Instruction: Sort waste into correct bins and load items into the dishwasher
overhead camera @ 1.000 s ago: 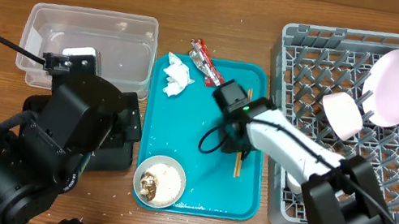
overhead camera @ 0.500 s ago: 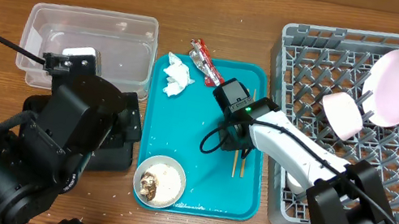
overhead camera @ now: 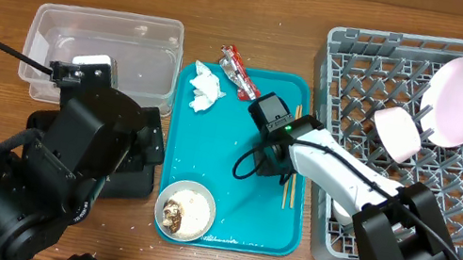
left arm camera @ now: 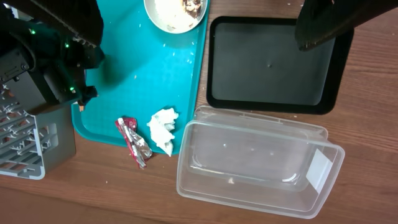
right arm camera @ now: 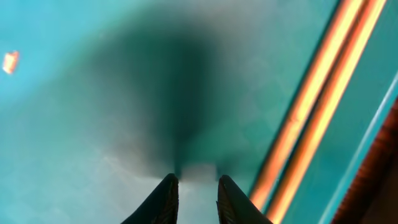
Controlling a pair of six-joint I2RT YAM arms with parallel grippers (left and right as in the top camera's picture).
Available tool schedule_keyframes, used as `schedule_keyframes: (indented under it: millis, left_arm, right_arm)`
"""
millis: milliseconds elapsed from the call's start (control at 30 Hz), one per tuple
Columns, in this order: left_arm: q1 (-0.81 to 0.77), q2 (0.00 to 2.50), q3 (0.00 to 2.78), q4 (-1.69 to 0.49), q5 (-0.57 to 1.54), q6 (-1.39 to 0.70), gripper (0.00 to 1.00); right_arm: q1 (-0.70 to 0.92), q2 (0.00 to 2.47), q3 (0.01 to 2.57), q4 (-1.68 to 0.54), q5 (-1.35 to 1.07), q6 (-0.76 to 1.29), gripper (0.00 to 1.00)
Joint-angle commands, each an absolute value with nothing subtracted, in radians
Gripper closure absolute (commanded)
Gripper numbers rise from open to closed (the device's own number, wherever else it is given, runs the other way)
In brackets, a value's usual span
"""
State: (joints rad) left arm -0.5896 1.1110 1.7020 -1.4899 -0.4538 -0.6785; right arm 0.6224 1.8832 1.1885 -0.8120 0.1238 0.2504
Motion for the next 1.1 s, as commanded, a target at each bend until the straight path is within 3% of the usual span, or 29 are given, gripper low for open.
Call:
schedule_keyframes:
  millis: [0, 767, 900, 1000, 1067]
  left_arm:
    - [-0.593, 1.113, 1.703, -1.488, -0.474, -0.688, 0.00]
    - [-0.593, 1.113, 1.703, -1.488, -0.474, -0.688, 0.00]
    - [-0.593, 1.113, 1.703, -1.489, -0.474, -0.688, 0.00]
    - [-0.593, 1.113, 1.703, -1.488, -0.474, -0.688, 0.00]
    - [-0.593, 1.113, 1.703, -1.488, -0.474, -0.688, 0.00]
  right_arm:
    - [0.633, 1.850, 1.230, -0.834, 0.141, 0.227, 0.76]
    - [0.557, 1.890, 1.142, -0.744, 0.152, 0.242, 0.77]
    - [0.557, 1.916, 1.123, -0.734, 0.110, 0.238, 0.84]
    - [0.567, 1.912, 1.131, -0.759, 0.110, 0.235, 0.95]
    - [0.579, 1.906, 1.147, -0.783, 0.111, 0.235, 0.96]
